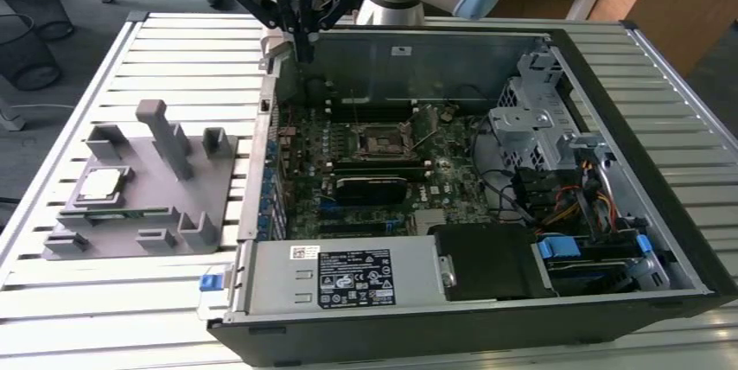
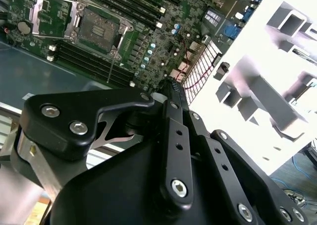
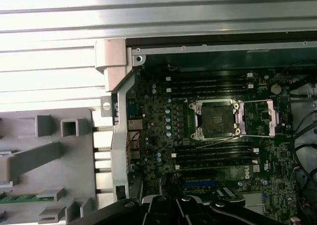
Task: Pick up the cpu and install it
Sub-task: 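Reach for the cpu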
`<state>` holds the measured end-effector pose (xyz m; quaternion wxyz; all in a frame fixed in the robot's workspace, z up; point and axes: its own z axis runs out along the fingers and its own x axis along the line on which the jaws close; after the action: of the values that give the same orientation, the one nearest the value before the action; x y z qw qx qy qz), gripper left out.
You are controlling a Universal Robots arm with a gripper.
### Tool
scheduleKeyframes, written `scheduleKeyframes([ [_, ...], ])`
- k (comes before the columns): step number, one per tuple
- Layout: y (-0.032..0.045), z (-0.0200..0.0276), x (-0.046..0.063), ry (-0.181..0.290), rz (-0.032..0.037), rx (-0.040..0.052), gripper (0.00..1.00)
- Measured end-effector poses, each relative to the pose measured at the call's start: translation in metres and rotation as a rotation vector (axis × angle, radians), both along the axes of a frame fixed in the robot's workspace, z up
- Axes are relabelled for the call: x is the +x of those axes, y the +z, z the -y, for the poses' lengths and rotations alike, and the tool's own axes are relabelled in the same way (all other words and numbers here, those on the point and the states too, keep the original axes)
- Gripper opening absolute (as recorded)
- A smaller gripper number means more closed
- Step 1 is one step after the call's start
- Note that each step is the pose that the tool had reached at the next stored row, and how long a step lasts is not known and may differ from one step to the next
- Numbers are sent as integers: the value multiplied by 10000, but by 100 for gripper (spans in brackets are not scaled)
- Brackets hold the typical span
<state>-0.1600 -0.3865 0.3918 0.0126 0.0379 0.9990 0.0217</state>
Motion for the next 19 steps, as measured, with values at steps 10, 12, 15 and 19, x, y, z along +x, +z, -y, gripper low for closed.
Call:
scheduleKeyframes([
  [10, -3, -6, -50, 1, -2, -1, 11],
  [12, -4, -7, -62, 1, -2, -1, 11],
  [15, -5, -8, -77, 1, -2, -1, 11],
  [19, -8, -10, -98, 0, -4, -1, 11],
])
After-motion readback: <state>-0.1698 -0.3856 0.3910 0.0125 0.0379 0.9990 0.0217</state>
